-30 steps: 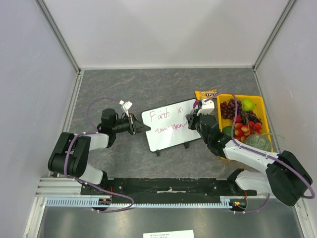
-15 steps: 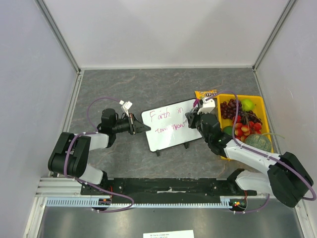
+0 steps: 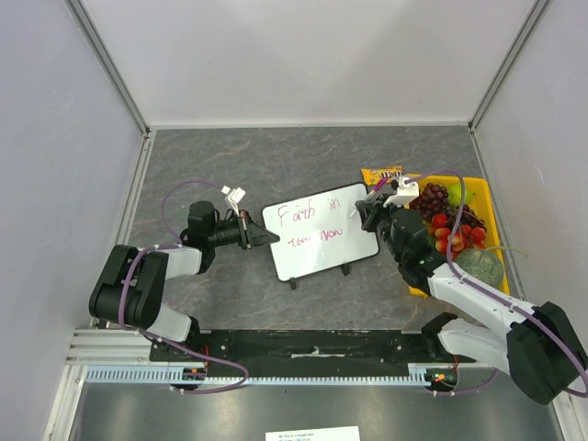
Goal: Write a sentence on the whiteboard
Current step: Write on the whiteboard with the whiteboard.
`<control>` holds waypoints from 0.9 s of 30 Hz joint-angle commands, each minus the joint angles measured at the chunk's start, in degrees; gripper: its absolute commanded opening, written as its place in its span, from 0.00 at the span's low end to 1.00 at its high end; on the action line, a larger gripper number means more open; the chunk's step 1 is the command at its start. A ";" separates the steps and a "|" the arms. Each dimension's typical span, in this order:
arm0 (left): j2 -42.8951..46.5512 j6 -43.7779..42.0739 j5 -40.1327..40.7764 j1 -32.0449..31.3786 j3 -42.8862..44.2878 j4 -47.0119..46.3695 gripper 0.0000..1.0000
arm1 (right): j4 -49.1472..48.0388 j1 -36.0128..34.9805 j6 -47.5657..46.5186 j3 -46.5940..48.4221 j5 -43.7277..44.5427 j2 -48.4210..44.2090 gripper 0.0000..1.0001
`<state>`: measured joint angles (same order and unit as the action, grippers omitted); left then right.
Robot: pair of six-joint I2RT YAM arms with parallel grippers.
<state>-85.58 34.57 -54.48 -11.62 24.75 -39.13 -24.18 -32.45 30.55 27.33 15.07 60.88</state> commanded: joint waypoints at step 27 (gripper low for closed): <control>-1.34 -4.51 3.59 0.37 -0.14 3.27 0.02 | -6.66 0.72 0.48 -1.31 -4.61 7.32 0.00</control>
<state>-85.60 34.57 -54.52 -11.62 24.75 -39.13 -27.86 -31.77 30.50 26.59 10.76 67.46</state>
